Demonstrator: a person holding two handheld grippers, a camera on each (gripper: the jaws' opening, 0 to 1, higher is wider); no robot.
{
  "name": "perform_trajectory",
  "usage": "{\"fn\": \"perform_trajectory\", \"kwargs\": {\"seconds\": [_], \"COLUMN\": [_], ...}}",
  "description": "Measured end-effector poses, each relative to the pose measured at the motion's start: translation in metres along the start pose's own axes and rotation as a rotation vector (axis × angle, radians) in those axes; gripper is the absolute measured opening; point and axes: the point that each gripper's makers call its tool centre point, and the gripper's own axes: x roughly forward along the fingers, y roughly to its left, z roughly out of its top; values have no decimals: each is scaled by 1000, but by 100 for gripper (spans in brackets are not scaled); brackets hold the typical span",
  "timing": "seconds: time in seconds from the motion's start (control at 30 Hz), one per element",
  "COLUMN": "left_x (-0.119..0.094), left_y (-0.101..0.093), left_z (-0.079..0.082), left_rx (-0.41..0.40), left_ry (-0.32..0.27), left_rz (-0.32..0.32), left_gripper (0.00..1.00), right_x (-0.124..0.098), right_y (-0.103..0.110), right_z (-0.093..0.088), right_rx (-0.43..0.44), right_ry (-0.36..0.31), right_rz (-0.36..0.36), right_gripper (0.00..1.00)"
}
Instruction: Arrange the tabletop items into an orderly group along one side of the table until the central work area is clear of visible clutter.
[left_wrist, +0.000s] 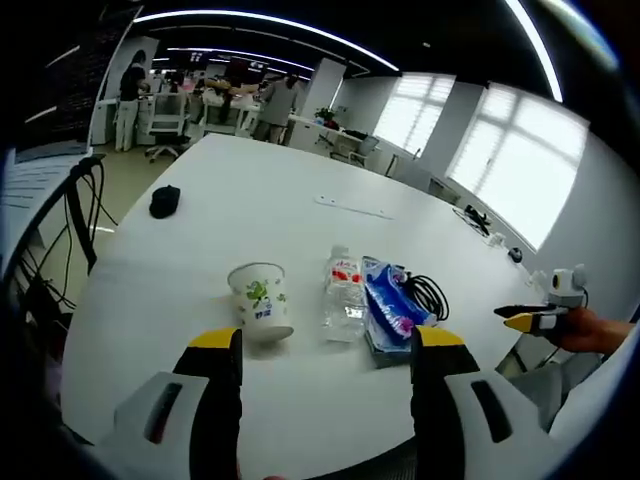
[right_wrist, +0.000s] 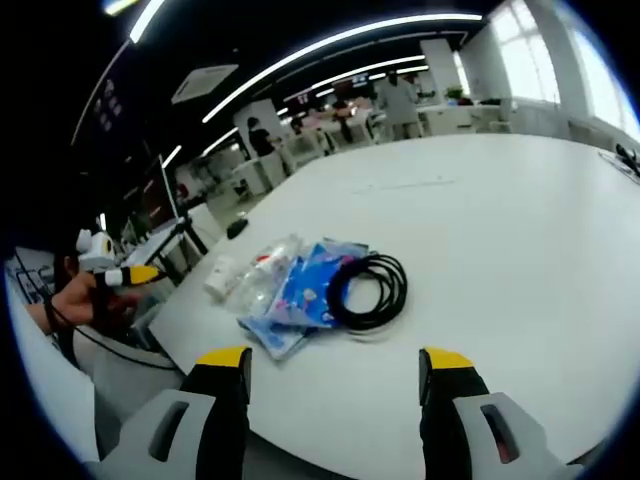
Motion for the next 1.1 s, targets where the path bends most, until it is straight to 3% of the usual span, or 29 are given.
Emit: {"fn": "perform_trajectory", "kwargs": {"seconds": [1.1], "left_x": [-4], "left_y": [15], "left_z": [-5], "left_rx": [-44], "left_ry": [-11], "left_rz": [35], "left_gripper": [67], "right_x": [2], "right_y": [2], "right_z": [4], "right_rx": [-9], "right_ry": [7], "right_rz": [22], "right_gripper": [69]}}
